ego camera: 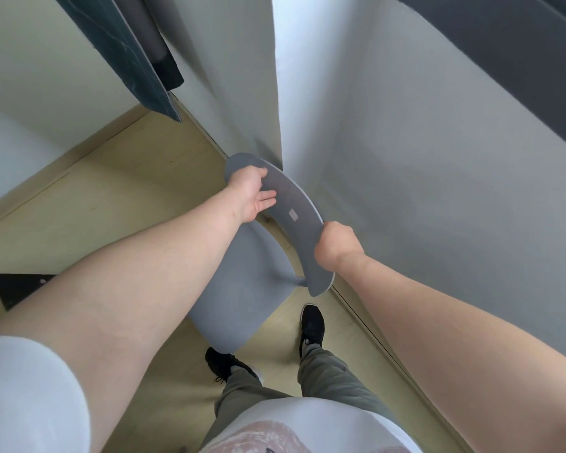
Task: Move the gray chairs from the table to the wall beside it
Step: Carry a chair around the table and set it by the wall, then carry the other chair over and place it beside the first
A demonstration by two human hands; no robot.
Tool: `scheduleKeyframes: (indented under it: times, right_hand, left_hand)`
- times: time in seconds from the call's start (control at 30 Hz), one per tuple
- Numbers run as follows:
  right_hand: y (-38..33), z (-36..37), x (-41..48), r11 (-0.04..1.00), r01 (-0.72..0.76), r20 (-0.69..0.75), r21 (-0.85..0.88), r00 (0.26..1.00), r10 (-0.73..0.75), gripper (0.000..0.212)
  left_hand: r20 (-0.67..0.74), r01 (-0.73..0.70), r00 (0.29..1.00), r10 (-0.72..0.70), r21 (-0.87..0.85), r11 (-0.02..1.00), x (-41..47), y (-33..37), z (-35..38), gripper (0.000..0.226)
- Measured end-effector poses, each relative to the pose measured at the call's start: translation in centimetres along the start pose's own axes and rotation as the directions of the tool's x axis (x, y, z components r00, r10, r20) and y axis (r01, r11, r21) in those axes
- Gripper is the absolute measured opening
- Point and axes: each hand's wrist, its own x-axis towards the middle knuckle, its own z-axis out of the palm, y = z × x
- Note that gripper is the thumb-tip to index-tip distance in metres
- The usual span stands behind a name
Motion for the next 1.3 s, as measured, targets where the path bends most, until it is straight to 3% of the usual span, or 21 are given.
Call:
scheduleKeyframes:
  times: [0.33, 0.6, 0.7, 0.77, 0.97, 1.1, 1.3]
  right_hand:
    - [-0.4, -2.0, -3.3, 0.993, 0.084, -0.069, 0.085, 0.995, -0.078, 0.033]
    - [-1.5, -2.5, -9.7, 0.913, 0.391, -0.186, 0.116, 0.912, -0.366, 0.049]
    - [-1.1, -2.1, -11.9, 0.877, 0.461, -0.244, 0.133, 0.873, -0.422, 0.041]
    - [-0.4, -1.7, -13.5, 0.856, 0.502, -0.286, 0.119, 0.843, -0.455, 0.020]
    - [4.5, -0.1, -20.7, 0.794, 0.591, -0.318, 0.144, 0.787, -0.528, 0.052]
    - [8.8, 1.8, -26.4, 0.788, 0.605, -0.318, 0.112, 0.773, -0.549, 0.043]
    - [14.2, 5.6, -32.7, 0.780, 0.625, -0.217, 0.044, 0.768, -0.603, 0.029]
  left_hand:
    - [-0.035, -0.088, 0.996, 0.088, -0.002, 0.996, -6.4, 0.8, -1.9, 0.050]
    - [-0.152, -0.166, 0.975, 0.161, -0.020, 0.986, -14.9, -2.2, -5.5, 0.042]
    - [-0.193, -0.222, 0.953, 0.233, 0.076, 0.972, -18.1, -4.1, -6.8, 0.039]
    - [-0.223, -0.251, 0.935, 0.275, 0.132, 0.959, -20.4, -5.8, -7.7, 0.035]
    - [-0.163, -0.329, 0.925, 0.344, 0.114, 0.938, -27.2, -13.1, -9.2, 0.034]
    - [-0.099, -0.348, 0.932, 0.349, 0.025, 0.937, -31.9, -18.9, -10.0, 0.035]
    - [-0.129, -0.324, 0.937, 0.324, 0.018, 0.946, -38.6, -27.6, -11.9, 0.035]
